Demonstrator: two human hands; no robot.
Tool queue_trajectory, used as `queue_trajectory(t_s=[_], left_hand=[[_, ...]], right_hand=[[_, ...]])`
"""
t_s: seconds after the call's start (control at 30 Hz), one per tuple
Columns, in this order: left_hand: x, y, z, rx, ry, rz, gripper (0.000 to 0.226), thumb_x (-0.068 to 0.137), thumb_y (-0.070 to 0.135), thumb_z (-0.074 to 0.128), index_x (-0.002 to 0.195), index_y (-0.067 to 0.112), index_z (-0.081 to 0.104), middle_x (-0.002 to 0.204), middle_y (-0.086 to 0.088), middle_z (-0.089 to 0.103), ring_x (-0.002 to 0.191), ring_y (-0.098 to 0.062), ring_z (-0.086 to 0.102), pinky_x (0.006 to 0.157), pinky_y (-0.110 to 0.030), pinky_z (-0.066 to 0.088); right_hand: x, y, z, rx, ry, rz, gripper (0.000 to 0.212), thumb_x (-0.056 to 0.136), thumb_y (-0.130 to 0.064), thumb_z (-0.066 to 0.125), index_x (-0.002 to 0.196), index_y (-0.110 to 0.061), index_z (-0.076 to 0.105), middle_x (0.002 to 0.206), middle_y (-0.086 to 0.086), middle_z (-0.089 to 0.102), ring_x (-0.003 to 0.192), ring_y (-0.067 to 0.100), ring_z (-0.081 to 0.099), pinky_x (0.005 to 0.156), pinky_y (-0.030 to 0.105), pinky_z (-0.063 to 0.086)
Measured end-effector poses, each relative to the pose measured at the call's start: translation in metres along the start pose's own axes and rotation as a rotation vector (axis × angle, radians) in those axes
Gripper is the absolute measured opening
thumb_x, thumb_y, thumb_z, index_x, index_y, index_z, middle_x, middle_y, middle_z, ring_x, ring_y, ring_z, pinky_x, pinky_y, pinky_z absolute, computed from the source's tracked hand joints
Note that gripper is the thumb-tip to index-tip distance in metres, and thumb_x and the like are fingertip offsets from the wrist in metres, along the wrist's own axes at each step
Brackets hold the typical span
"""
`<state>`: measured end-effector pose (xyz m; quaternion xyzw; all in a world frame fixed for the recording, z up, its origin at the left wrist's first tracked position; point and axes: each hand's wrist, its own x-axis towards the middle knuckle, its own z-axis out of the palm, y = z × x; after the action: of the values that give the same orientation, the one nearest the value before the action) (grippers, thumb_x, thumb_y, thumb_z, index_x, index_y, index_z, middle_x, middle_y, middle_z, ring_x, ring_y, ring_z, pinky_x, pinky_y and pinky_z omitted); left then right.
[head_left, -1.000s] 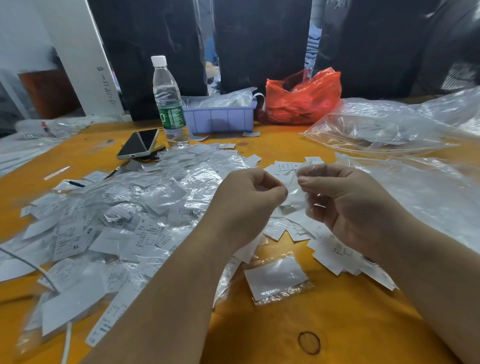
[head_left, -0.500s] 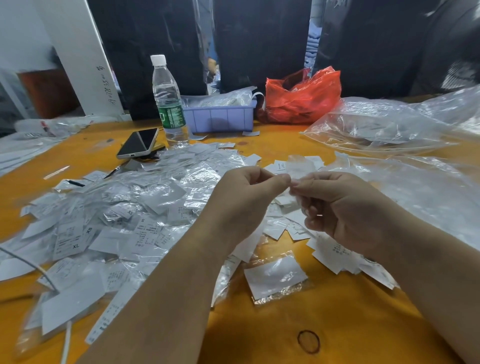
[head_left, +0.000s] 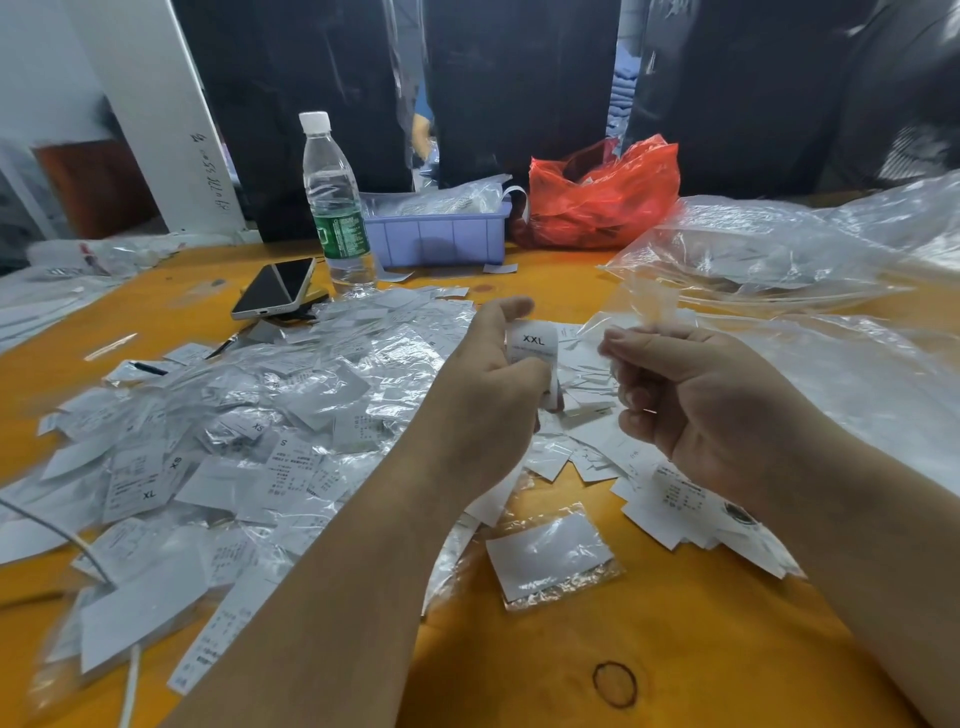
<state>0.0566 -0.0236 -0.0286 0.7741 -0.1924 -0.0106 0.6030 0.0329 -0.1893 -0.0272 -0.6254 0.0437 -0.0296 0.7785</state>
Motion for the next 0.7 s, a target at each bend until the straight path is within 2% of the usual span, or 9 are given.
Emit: queue_trajectory(t_s=[0.1, 0.17, 0.23, 0.37, 0.43, 0.53, 0.7], left_hand=[[0.0012, -0.0019, -0.0009, -0.029, -0.037, -0.027, 0.046, 0.087, 0.011, 0.044, 0.125, 0.035, 0.036, 0.064, 0.003, 0.066, 0.051, -0.005, 0.052, 0.05, -0.021, 0.045], [0.0009, -0.0011, -0.0008, -0.002, -0.051, -0.039, 0.029, 0.092, 0.007, 0.042, 0.115, 0.023, 0.05, 0.061, 0.004, 0.065, 0.049, -0.004, 0.053, 0.046, -0.017, 0.042], [0.0, -0.002, -0.0001, 0.029, -0.046, -0.044, 0.026, 0.093, 0.007, 0.042, 0.098, 0.023, 0.061, 0.062, 0.004, 0.062, 0.049, -0.003, 0.051, 0.044, -0.016, 0.041], [-0.0002, -0.002, 0.0002, 0.078, -0.051, -0.046, 0.027, 0.095, 0.016, 0.043, 0.079, 0.019, 0.064, 0.056, 0.012, 0.053, 0.049, 0.0, 0.046, 0.048, -0.019, 0.041], [-0.0002, -0.0013, 0.0009, 0.108, -0.083, -0.045, 0.026, 0.092, 0.026, 0.044, 0.086, 0.01, 0.063, 0.053, 0.014, 0.047, 0.049, -0.003, 0.042, 0.053, -0.026, 0.039], [-0.0005, -0.0006, 0.0027, 0.164, -0.149, -0.051, 0.045, 0.077, 0.035, 0.042, 0.096, -0.002, 0.059, 0.055, 0.009, 0.04, 0.052, -0.009, 0.038, 0.058, -0.032, 0.033], [-0.0024, 0.0027, 0.005, 0.176, -0.224, -0.077, 0.042, 0.072, 0.034, 0.042, 0.083, -0.004, 0.054, 0.05, 0.01, 0.037, 0.046, -0.009, 0.034, 0.043, -0.023, 0.028]], right_hand=[[-0.0006, -0.0002, 0.0005, -0.003, 0.001, -0.002, 0.025, 0.063, -0.025, 0.071, 0.08, -0.007, 0.068, 0.058, 0.001, 0.053, 0.046, 0.01, 0.043, 0.04, 0.021, 0.039], [-0.0009, -0.0008, 0.0003, -0.002, 0.002, -0.002, 0.024, 0.063, -0.025, 0.071, 0.08, -0.008, 0.068, 0.059, 0.001, 0.053, 0.047, 0.01, 0.044, 0.04, 0.021, 0.039], [-0.0011, -0.0009, 0.0004, -0.001, 0.003, 0.002, 0.025, 0.063, -0.025, 0.071, 0.08, -0.008, 0.068, 0.059, 0.001, 0.054, 0.047, 0.011, 0.044, 0.041, 0.021, 0.039], [-0.0019, -0.0011, 0.0004, 0.008, 0.003, 0.0, 0.028, 0.062, -0.024, 0.072, 0.084, -0.008, 0.066, 0.061, 0.002, 0.053, 0.048, 0.011, 0.044, 0.041, 0.021, 0.04], [-0.0022, -0.0011, 0.0009, 0.012, -0.005, -0.003, 0.027, 0.062, -0.024, 0.072, 0.083, -0.008, 0.065, 0.06, 0.001, 0.052, 0.048, 0.011, 0.043, 0.041, 0.021, 0.039], [-0.002, -0.0006, 0.0025, 0.017, -0.025, 0.002, 0.023, 0.063, -0.023, 0.073, 0.079, -0.008, 0.064, 0.057, 0.001, 0.051, 0.047, 0.011, 0.041, 0.041, 0.021, 0.038], [-0.003, 0.0008, 0.0039, 0.001, -0.094, 0.023, 0.015, 0.063, -0.023, 0.075, 0.065, -0.012, 0.065, 0.055, 0.001, 0.051, 0.045, 0.009, 0.042, 0.041, 0.019, 0.037]])
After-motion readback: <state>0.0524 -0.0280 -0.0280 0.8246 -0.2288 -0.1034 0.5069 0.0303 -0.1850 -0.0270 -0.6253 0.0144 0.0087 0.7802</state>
